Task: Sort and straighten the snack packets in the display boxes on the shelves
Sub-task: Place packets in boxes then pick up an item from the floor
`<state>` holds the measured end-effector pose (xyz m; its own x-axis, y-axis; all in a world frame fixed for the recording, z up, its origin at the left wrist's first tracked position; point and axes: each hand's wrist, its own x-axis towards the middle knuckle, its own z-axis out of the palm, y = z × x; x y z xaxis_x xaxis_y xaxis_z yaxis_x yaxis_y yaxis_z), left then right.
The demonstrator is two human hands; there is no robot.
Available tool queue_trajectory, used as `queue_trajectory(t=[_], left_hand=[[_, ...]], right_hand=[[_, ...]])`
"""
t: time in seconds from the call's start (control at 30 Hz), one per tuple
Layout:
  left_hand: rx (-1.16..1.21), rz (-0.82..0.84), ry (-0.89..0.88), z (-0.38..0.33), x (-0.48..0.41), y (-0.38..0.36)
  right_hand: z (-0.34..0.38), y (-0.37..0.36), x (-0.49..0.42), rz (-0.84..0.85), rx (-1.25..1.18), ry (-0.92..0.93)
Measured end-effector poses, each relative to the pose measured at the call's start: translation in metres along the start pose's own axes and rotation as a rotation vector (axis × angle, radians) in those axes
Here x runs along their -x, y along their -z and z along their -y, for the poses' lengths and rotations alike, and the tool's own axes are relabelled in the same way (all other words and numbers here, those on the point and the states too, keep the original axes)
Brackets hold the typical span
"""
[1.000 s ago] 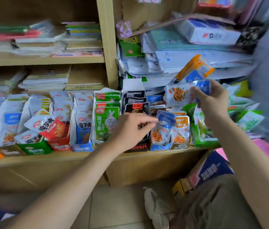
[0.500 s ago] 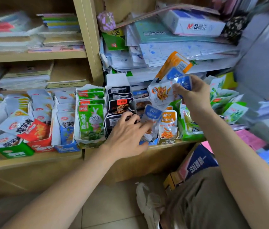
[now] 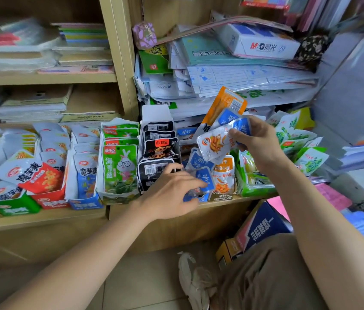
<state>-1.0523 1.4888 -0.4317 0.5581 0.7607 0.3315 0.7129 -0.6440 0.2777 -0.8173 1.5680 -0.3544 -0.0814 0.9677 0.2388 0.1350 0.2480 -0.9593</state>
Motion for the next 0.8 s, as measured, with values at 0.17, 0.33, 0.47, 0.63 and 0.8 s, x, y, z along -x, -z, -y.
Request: queue_trajectory(t=[0.17,0.33,0.47,0.63,0.8], left_hand=[[0.187,-0.567,0.036,0.001,-0.007,0.031],[0.261,-0.582,0.318,0.006,-0.018,0.057],[0.278,-0.446,0.429,0.004,-0.019,0.05],[0.355,-0.479,0.518,0.009,-0.027,0.051],[0.426,-0.397,0.509,0.006,-0.027,0.05]], right_hand=[[0.001,-0.005,0.001,0.116,-0.044,0.012],[0.006,-0.027,0.006,0.225,-0.05,0.033],[0.009,-0.044,0.01,0.227,-0.071,0.0],[0.012,-0.047,0.012,0.236,-0.142,-0.152],[0.01,-0.04,0.005,0.218,-0.185,-0.252]])
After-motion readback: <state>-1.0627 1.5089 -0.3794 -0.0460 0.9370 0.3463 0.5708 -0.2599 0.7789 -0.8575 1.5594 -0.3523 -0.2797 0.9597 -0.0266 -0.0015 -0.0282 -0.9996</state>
